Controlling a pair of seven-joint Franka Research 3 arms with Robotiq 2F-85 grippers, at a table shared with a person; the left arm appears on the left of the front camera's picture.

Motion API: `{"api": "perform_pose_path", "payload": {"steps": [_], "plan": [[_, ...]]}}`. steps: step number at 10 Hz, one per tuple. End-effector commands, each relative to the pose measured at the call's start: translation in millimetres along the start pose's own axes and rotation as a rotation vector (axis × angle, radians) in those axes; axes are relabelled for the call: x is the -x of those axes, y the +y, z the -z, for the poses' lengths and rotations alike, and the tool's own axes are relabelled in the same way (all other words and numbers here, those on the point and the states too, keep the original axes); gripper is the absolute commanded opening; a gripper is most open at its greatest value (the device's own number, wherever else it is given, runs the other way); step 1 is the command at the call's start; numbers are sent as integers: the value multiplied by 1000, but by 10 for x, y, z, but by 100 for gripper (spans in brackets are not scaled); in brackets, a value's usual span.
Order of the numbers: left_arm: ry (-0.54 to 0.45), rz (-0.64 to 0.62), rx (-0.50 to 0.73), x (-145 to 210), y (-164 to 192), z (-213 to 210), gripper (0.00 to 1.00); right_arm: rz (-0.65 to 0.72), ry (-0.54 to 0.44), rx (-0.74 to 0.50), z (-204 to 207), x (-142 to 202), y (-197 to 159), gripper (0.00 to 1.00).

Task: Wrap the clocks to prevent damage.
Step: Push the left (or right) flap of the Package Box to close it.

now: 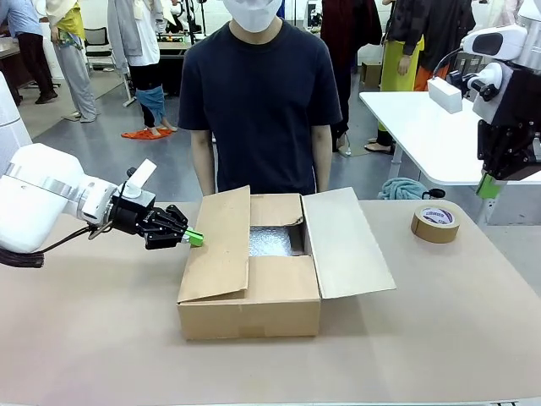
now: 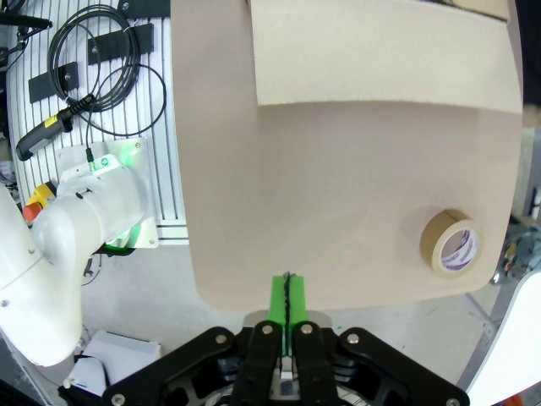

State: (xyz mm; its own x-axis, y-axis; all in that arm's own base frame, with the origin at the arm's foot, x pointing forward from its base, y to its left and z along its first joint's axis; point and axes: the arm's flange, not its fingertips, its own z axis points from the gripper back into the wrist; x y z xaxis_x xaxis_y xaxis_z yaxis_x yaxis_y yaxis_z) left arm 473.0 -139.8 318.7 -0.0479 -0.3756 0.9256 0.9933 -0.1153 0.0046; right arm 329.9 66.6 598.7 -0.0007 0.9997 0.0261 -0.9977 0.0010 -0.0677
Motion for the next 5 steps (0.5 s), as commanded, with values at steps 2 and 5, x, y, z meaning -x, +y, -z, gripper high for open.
{"api": "perform_pose_path", "payload": {"steps": [2, 5], "plan": [[0, -1, 6, 13, -1, 42, 0, -112, -217, -72, 492, 322, -501, 1], [0, -1, 6, 13, -1, 42, 0, 13, -298, -135, 1136, 544, -897, 1]]}}
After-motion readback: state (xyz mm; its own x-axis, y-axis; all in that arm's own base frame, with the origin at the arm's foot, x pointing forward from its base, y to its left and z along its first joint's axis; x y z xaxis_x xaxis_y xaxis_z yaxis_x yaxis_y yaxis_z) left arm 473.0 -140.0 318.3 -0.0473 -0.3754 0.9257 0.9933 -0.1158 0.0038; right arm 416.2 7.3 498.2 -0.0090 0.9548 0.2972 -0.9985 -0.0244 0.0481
